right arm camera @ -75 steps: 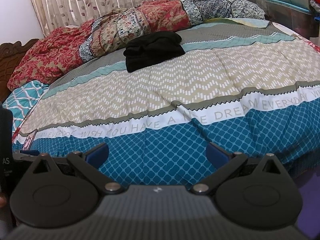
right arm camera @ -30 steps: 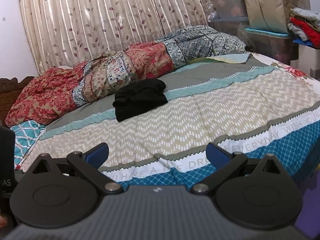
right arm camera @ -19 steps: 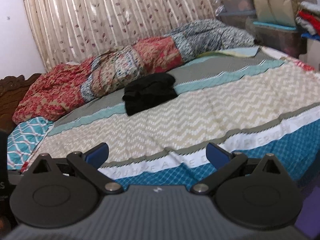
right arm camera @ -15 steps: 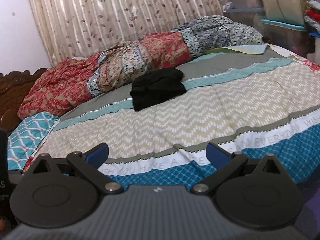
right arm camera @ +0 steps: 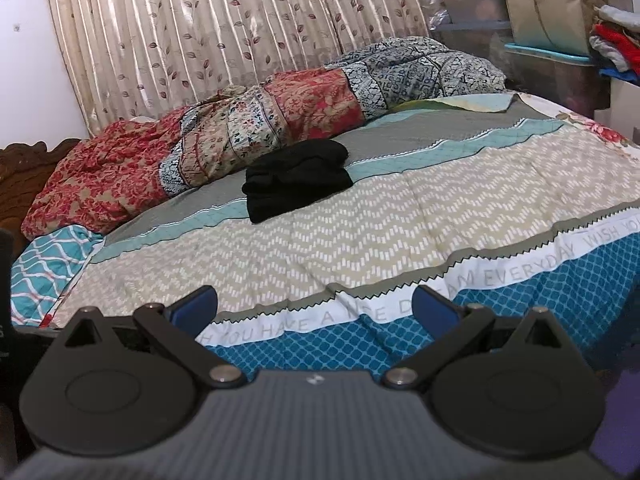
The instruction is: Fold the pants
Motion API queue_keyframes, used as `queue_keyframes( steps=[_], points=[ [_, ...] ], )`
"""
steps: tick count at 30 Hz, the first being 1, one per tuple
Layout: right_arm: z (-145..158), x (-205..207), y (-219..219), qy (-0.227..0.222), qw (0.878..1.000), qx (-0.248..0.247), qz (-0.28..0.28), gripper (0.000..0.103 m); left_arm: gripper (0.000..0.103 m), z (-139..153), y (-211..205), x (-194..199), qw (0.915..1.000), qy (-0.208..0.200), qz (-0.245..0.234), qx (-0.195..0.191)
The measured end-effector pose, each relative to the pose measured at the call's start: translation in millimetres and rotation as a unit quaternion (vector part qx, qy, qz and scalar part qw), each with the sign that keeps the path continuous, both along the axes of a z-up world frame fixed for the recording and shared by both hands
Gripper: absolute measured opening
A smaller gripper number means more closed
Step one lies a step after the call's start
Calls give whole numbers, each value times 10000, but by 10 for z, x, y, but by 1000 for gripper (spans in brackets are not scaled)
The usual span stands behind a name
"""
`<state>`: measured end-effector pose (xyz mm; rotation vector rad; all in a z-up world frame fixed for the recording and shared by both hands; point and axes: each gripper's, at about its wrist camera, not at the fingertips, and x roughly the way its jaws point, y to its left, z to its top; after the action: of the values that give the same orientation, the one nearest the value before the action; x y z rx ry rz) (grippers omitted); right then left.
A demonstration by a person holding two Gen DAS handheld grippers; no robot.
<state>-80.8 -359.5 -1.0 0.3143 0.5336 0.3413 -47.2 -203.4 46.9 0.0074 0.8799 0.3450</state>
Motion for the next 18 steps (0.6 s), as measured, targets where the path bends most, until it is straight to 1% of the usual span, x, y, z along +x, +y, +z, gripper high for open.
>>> queue_keyframes(
  steps=[4, 10, 12, 18],
  points=[
    [-18, 34, 57, 55, 10000, 66, 42, 103, 103, 2, 124, -50, 9999, 15, 157, -11],
    [7, 15, 154, 23, 9999, 21, 162, 103, 103, 39, 308, -101, 9994, -26, 348, -66],
    [14, 10, 159, 3, 9999, 16, 145, 103, 103, 55, 335, -106, 9993, -28, 357, -58],
    [-35, 78, 163, 123, 9998, 115, 73, 103, 103, 73, 340, -47, 9995, -16, 303, 26]
  ],
)
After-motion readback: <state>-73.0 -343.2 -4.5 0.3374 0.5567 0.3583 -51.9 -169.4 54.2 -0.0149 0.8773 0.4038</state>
